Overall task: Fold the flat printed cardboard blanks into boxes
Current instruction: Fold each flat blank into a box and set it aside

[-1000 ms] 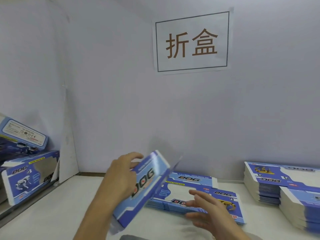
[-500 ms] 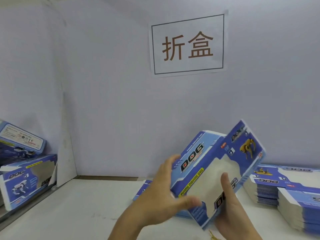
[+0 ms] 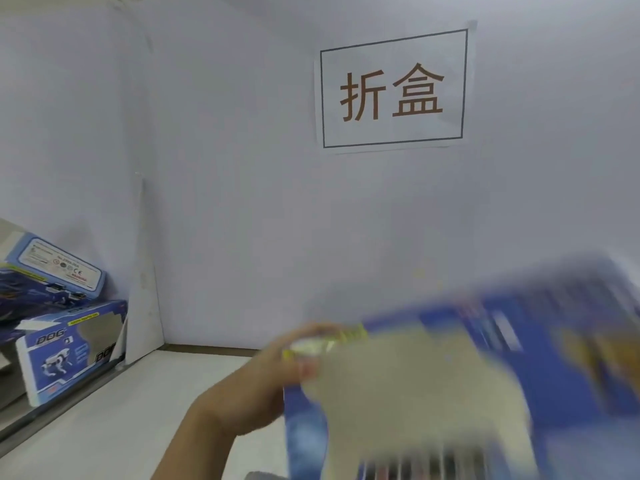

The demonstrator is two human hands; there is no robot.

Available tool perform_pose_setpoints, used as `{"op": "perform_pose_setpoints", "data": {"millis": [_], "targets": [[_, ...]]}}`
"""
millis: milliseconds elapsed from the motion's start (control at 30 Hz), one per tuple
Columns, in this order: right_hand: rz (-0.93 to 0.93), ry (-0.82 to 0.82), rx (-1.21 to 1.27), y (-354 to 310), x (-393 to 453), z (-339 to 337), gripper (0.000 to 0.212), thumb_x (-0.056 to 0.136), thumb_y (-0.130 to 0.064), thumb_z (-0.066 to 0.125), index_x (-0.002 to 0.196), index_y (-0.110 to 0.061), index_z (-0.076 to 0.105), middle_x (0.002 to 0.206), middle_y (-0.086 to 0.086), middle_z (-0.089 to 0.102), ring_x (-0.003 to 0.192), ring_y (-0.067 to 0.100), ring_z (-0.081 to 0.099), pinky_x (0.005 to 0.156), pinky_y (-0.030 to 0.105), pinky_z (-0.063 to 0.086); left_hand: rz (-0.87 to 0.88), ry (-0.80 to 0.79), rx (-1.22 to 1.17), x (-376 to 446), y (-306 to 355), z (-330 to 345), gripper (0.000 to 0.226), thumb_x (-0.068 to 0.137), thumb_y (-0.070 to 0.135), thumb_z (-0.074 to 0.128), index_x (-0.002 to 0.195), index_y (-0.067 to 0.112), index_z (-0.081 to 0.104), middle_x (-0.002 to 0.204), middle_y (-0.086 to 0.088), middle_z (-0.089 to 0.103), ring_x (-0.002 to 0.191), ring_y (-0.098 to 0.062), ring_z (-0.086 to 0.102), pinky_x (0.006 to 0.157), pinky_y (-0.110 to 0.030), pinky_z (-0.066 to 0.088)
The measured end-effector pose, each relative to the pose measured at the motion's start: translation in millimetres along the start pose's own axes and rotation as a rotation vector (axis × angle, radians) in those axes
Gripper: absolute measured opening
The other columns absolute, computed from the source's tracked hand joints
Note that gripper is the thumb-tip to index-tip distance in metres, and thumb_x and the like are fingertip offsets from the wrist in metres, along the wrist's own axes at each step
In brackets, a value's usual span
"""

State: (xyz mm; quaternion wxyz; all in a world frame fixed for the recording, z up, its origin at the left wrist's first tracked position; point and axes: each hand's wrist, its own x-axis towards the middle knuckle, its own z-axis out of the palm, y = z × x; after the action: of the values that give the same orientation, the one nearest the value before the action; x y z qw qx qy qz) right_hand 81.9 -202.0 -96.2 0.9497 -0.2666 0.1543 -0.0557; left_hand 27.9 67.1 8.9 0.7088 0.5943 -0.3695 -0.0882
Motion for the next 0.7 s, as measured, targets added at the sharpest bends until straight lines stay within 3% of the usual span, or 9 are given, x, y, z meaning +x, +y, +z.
{"op": "perform_pose_setpoints", "data": {"millis": [67, 133, 200, 333, 400, 467, 533, 600, 700], "targets": [[-0.002, -0.021, -0.044, 0.1, -2.5, 0.4, 0.028, 0.087, -0.034, 0.055, 0.095, -0.011, 0.068, 0.103, 0.014, 0.063, 0.083, 0.029, 0.057, 0.067, 0.033, 0.039, 0.284, 0.360, -0.322, 8.3, 5.1, -11.7, 0.062, 0.061, 0.060, 0.084, 0.104, 0.016, 0.076, 0.105, -0.005, 0.071, 0.106, -0.022, 0.064, 0.082, -0.033, 0.058], [0.000, 0.019, -0.061, 0.2, -0.6, -0.1, 0.037, 0.097, -0.035, 0.041, 0.095, -0.011, 0.068, 0.100, 0.014, 0.064, 0.082, 0.029, 0.057, 0.066, 0.033, 0.039, 0.460, 0.576, -0.429, 5.2, 14.1, -29.6, 0.099, 0.057, 0.082, 0.061, 0.136, 0.023, 0.057, 0.134, 0.002, 0.060, 0.126, -0.026, 0.053, 0.096, -0.047, 0.051], [0.013, 0.040, -0.074, 1.9, -0.5, 1.4, 0.039, 0.099, -0.035, 0.038, 0.096, -0.011, 0.068, 0.098, 0.013, 0.064, 0.082, 0.029, 0.058, 0.065, 0.033, 0.040, 0.456, 0.643, -0.361, -3.2, 7.9, -49.0, 0.108, 0.055, 0.081, 0.068, 0.150, 0.040, 0.036, 0.149, 0.015, 0.048, 0.132, -0.024, 0.052, 0.099, -0.049, 0.048], [0.034, 0.069, -0.109, 3.0, -5.3, 5.4, 0.032, 0.098, -0.031, 0.042, 0.095, -0.011, 0.068, 0.098, 0.012, 0.064, 0.082, 0.028, 0.058, 0.065, 0.033, 0.040, 0.160, 0.690, -0.192, -6.7, -39.3, -66.0, 0.046, 0.091, 0.034, 0.058, 0.136, 0.029, 0.056, 0.136, 0.001, 0.063, 0.121, -0.025, 0.064, 0.091, -0.044, 0.055], [0.030, 0.064, -0.156, 3.7, -3.9, 7.4, 0.029, 0.098, -0.027, 0.044, 0.094, -0.010, 0.067, 0.096, 0.013, 0.063, 0.079, 0.029, 0.058, 0.064, 0.033, 0.040, -0.018, 0.689, 0.179, -0.9, -58.5, -60.4, 0.033, 0.093, 0.026, 0.064, 0.125, 0.030, 0.062, 0.132, 0.002, 0.066, 0.116, -0.015, 0.065, 0.090, -0.035, 0.055], [0.005, 0.083, -0.263, 4.8, -3.1, 9.3, 0.026, 0.101, -0.024, 0.045, 0.096, -0.010, 0.067, 0.093, 0.014, 0.064, 0.077, 0.030, 0.059, 0.062, 0.033, 0.041, -0.212, 0.589, 0.781, 2.2, -85.0, -57.6, 0.043, 0.094, 0.031, 0.067, 0.134, 0.037, 0.052, 0.147, 0.012, 0.049, 0.133, -0.008, 0.049, 0.104, -0.028, 0.044], [-0.064, 0.086, -0.434, 8.4, -3.9, 12.0, 0.020, 0.102, -0.015, 0.047, 0.099, -0.009, 0.066, 0.091, 0.016, 0.065, 0.078, 0.032, 0.061, 0.061, 0.034, 0.044, -0.406, 0.417, 1.151, 2.4, -118.6, -53.4, 0.068, 0.096, 0.041, 0.061, 0.153, 0.038, 0.024, 0.162, 0.018, 0.014, 0.152, -0.010, 0.011, 0.118, -0.029, 0.024], [-0.242, 0.099, -0.663, 14.4, -3.2, 10.2, 0.021, 0.101, -0.002, 0.047, 0.101, -0.007, 0.068, 0.092, 0.020, 0.067, 0.081, 0.035, 0.063, 0.060, 0.034, 0.047, -0.618, 0.259, 1.265, 0.4, -142.9, -45.5, 0.074, 0.099, 0.046, 0.051, 0.157, 0.042, 0.005, 0.164, 0.019, -0.009, 0.153, -0.012, -0.009, 0.122, -0.039, 0.016], [-0.556, 0.170, -1.070, 22.4, -3.4, 6.6, 0.029, 0.095, 0.003, 0.055, 0.110, -0.016, 0.069, 0.108, 0.017, 0.070, 0.096, 0.030, 0.061, 0.067, 0.029, 0.046, -0.654, 0.313, 1.208, -5.1, -152.3, -50.3, 0.064, 0.100, 0.044, 0.051, 0.155, 0.041, 0.018, 0.165, 0.018, 0.005, 0.153, -0.011, 0.005, 0.123, -0.041, 0.019]]}}
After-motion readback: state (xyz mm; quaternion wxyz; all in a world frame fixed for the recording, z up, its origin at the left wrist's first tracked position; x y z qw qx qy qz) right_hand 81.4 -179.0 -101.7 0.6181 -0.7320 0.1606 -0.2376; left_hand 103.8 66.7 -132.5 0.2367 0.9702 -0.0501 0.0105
